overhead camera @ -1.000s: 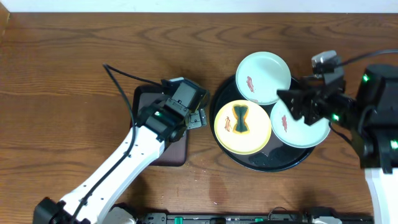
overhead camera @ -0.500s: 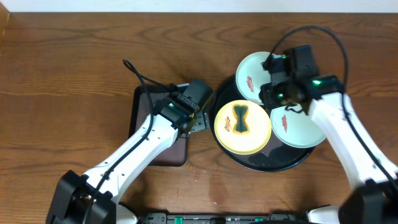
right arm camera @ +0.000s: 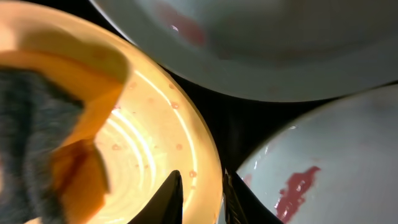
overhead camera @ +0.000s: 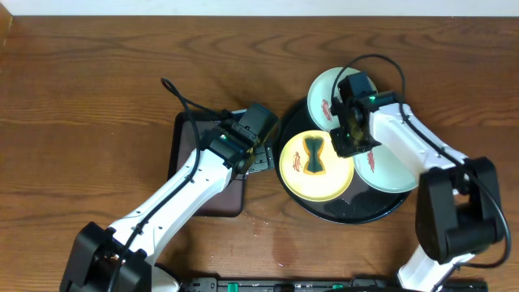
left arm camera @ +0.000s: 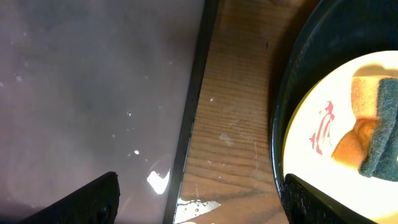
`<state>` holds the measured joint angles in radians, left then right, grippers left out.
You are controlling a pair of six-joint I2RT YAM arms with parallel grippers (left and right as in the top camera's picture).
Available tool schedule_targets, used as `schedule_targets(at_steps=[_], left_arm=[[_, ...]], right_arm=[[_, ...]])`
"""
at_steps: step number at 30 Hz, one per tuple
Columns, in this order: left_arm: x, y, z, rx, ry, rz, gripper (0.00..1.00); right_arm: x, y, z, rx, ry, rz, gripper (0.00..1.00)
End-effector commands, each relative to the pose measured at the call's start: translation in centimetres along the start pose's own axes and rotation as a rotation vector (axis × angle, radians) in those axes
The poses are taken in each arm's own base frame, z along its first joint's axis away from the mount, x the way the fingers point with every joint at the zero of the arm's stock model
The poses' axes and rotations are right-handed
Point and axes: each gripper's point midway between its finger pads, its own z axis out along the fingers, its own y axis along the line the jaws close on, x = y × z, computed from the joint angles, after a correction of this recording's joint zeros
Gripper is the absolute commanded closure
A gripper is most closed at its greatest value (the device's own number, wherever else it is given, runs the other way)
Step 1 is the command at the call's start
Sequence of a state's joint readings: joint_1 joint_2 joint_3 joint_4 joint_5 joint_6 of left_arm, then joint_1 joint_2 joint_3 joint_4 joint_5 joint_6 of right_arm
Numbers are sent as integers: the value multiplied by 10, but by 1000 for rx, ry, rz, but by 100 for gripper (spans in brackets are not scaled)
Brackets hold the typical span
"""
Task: Clean dirty plates on tray and stack at the side
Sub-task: 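Move the right gripper to the yellow plate rim and grasp it, then hold the yellow plate with the right gripper while left gripper rubs sponge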
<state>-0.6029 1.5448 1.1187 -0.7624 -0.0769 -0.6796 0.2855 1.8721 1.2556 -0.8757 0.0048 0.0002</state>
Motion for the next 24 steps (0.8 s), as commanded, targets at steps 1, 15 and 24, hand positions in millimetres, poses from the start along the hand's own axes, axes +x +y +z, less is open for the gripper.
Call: schedule_targets(at_steps=[1, 15, 24], left_arm=[[2, 2, 0, 0, 7, 4, 16], [2, 2, 0, 0, 7, 4, 16], [3, 0, 0, 8, 15, 4, 16]], right_arm=[[-5, -1, 1, 20, -8, -33, 76], [-7, -3, 5, 21, -20, -69, 75], [6, -6, 18, 24, 14, -83, 85]])
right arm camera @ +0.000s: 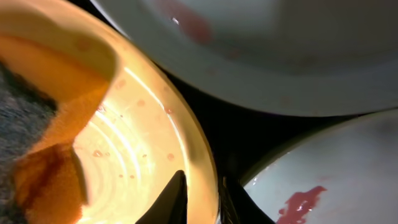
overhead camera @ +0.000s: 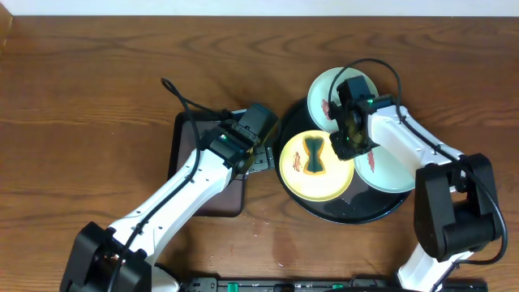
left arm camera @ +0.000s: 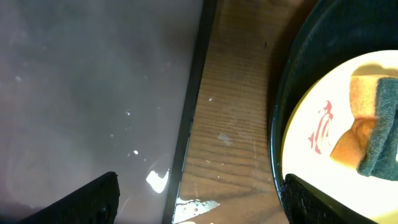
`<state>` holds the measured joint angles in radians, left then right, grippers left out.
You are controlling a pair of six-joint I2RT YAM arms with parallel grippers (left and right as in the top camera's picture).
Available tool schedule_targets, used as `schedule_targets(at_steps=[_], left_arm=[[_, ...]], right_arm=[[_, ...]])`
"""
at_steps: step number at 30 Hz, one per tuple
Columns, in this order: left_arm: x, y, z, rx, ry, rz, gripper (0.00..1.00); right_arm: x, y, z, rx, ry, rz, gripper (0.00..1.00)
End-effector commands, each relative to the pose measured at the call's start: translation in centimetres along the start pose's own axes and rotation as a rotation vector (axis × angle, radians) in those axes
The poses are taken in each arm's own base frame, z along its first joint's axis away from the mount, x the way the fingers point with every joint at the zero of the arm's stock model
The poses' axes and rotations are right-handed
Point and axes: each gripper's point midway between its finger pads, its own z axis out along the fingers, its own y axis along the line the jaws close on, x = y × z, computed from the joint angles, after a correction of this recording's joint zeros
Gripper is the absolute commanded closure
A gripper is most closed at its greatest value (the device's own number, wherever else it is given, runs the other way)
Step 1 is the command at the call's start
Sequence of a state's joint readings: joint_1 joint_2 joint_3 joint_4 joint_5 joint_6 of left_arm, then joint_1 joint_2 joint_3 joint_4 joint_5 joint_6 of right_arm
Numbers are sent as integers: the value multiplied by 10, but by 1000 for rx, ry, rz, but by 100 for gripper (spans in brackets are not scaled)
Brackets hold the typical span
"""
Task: Clean dirty plates on tray and stack at the side
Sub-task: 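Hold the yellow plate with the right gripper while left gripper rubs sponge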
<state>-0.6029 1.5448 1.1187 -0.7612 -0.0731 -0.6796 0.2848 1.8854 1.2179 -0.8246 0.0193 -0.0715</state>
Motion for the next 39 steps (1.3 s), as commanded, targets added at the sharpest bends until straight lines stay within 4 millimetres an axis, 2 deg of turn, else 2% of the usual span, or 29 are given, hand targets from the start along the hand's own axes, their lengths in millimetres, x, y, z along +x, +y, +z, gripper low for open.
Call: schedule_targets(at_steps=[1, 5, 9, 13, 22, 24, 29, 32, 34, 36, 39], left_arm=[[3, 1, 0, 5, 13, 4, 16], [3, -1, 0, 13, 17, 4, 16], [9, -11, 0, 70, 53, 4, 16], [8, -24, -1, 136, 59, 38, 16], [6, -27, -2, 148, 50, 37, 16], [6, -27, -2, 148, 50, 37, 16], [6, -27, -2, 148, 50, 37, 16], [6, -27, -2, 148, 50, 37, 16], [6, -27, -2, 148, 50, 37, 17], [6, -27, -2, 148, 50, 37, 22], [6, -27, -2, 149, 50, 37, 38]], right_arm=[[2, -3, 6, 9, 8, -12, 85], [-3, -3, 6, 11, -10, -12, 88], [-4, -3, 6, 11, -17, -11, 99], [-5, -3, 6, 8, -18, -11, 99], [2, -2, 13, 7, -8, -11, 99], [1, -2, 13, 7, -10, -11, 91], [1, -2, 13, 7, -11, -8, 86], [2, -2, 15, 7, -9, -8, 87], [3, -2, 15, 7, -8, -8, 92], [3, -2, 15, 7, -8, -7, 98], [3, -2, 15, 6, -9, -7, 99]])
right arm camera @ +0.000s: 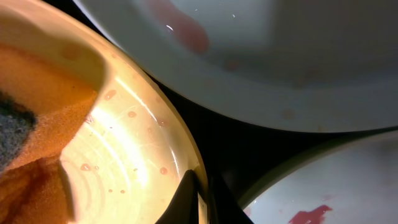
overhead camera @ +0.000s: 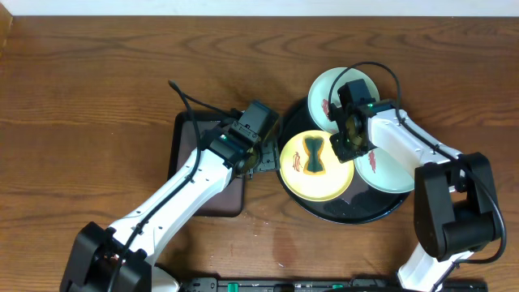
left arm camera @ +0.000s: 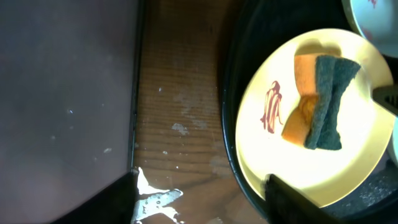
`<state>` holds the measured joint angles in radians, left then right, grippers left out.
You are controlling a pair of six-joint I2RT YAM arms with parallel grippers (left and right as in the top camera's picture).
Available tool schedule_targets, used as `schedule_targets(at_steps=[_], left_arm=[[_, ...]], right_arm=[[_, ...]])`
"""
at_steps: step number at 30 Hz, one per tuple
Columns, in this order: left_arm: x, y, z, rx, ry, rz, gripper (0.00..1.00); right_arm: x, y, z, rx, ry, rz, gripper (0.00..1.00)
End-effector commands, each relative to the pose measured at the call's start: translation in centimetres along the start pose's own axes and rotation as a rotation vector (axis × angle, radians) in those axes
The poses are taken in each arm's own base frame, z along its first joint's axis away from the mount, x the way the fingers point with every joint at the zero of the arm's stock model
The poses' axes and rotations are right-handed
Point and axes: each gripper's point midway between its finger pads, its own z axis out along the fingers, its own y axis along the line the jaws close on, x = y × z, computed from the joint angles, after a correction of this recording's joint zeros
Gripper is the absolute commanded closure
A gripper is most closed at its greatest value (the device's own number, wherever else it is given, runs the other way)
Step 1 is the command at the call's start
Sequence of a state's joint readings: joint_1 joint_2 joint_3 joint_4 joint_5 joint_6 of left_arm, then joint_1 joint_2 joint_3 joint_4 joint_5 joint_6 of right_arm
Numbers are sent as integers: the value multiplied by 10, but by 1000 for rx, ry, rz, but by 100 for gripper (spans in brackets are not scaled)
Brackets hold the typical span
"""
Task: Clean dirty plates on tray and stack at the side
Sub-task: 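Hold the yellow plate with the right gripper while left gripper rubs sponge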
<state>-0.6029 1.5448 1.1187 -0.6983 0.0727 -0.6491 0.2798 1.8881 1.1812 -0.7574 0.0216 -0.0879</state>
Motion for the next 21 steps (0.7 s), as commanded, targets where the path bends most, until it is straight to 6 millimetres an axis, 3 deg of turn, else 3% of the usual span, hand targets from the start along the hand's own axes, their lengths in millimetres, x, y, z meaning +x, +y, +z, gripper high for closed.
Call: schedule_targets(at_steps=[1, 3, 11, 21], left_arm=[[2, -2, 0, 13, 8, 12, 47], [4, -14, 0, 77, 29, 14, 56], [-2, -39, -2, 187, 10, 32, 66], [3, -74, 25, 258, 19, 92, 46]], right_arm=[[5, 0, 6, 1, 18, 3, 99], [4, 2, 6, -7, 14, 4, 99], [2, 3, 6, -13, 6, 10, 99], [0, 3, 6, -12, -3, 22, 99]])
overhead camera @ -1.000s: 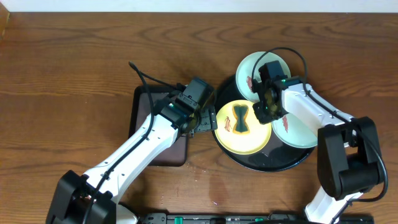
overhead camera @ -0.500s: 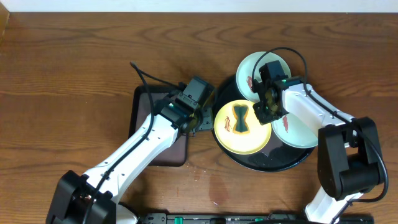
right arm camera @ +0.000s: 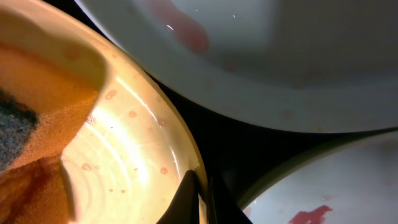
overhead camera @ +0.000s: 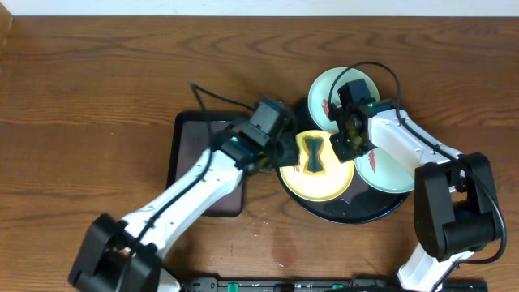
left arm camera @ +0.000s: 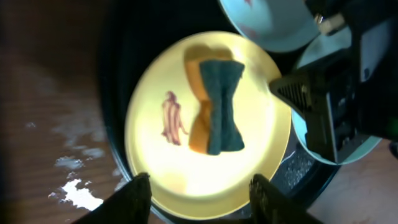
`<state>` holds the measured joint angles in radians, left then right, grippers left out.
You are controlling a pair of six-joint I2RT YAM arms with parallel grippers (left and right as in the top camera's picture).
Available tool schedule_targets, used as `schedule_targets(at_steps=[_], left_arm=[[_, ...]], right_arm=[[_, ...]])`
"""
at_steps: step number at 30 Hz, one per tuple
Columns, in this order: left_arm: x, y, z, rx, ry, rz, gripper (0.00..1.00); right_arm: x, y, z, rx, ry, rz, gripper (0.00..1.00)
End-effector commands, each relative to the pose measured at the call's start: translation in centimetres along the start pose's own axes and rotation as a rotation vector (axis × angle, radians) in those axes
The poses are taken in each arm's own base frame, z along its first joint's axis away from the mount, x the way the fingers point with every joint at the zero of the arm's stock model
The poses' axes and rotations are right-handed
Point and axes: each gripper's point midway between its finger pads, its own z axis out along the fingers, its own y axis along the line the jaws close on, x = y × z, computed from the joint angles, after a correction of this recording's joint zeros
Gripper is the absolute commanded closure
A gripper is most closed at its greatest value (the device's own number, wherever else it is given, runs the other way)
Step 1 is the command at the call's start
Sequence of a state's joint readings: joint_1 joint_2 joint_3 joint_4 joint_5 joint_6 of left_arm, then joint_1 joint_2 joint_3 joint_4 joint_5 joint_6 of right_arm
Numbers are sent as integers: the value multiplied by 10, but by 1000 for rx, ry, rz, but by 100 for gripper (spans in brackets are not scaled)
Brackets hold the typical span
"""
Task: Clean dirty plates on tray and stack at the side
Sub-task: 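Hold the yellow plate with the right gripper while left gripper rubs sponge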
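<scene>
A yellow plate [overhead camera: 320, 180] with a red smear [left arm camera: 171, 118] lies on the round black tray [overhead camera: 357, 209]. An orange and grey sponge [left arm camera: 217, 107] rests on it. Two pale plates with red stains also sit on the tray, one at the back [overhead camera: 331, 91] and one at the right [overhead camera: 388, 170]. My left gripper [left arm camera: 202, 202] hangs open above the yellow plate's near edge, with the sponge ahead of its fingers. My right gripper [right arm camera: 200, 194] is shut on the yellow plate's right rim [right arm camera: 186, 149], pinching it between its fingertips.
A dark square mat [overhead camera: 188, 158] lies left of the tray, under my left arm. Wet white patches [left arm camera: 74, 190] mark the wood between mat and tray. The two pale plates [right arm camera: 280, 62] crowd close to my right gripper.
My left gripper has moved right, from over the wood strip between mat and tray to above the yellow plate. My right gripper keeps its pinch on the rim, unmoved.
At first my left gripper hung open over the mat's right edge and my right jaws straddled the yellow plate's rim with a gap. The right jaws then narrowed and shut on the rim. The left gripper then stood nearer the tray, and is now over the plate.
</scene>
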<state>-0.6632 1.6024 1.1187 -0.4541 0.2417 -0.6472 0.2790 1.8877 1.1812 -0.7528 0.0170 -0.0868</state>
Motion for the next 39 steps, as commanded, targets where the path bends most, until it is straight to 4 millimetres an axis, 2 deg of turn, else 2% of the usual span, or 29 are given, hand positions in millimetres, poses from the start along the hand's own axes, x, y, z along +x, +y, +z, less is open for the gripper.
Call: schedule_targets(at_steps=[1, 6, 11, 14, 18, 22, 28, 31, 36, 39], left_arm=[[5, 1, 19, -2, 27, 14, 44], [-3, -16, 25, 81, 8, 22, 43], [-9, -23, 27, 103, -18, 8, 43], [-9, -25, 38, 105, -23, 19, 43], [-6, -23, 60, 88, -20, 29, 43], [-4, -20, 73, 84, -14, 23, 43], [-8, -24, 76, 96, -31, 29, 42], [-10, -17, 79, 55, -52, 30, 42], [-1, -14, 89, 29, -39, 41, 42], [4, -15, 93, 25, -25, 49, 38]], right_arm=[[1, 3, 6, -8, 2, 20, 99], [1, 3, 6, -8, 2, 20, 99], [1, 3, 6, -8, 2, 20, 99], [1, 3, 6, -8, 2, 20, 99], [1, 3, 6, -9, 3, 20, 99], [1, 4, 6, -14, 3, 24, 99], [1, 5, 6, -22, 1, 23, 99], [1, 5, 6, -22, 1, 23, 99], [1, 5, 6, -22, 1, 23, 99], [1, 5, 6, -22, 1, 23, 99]])
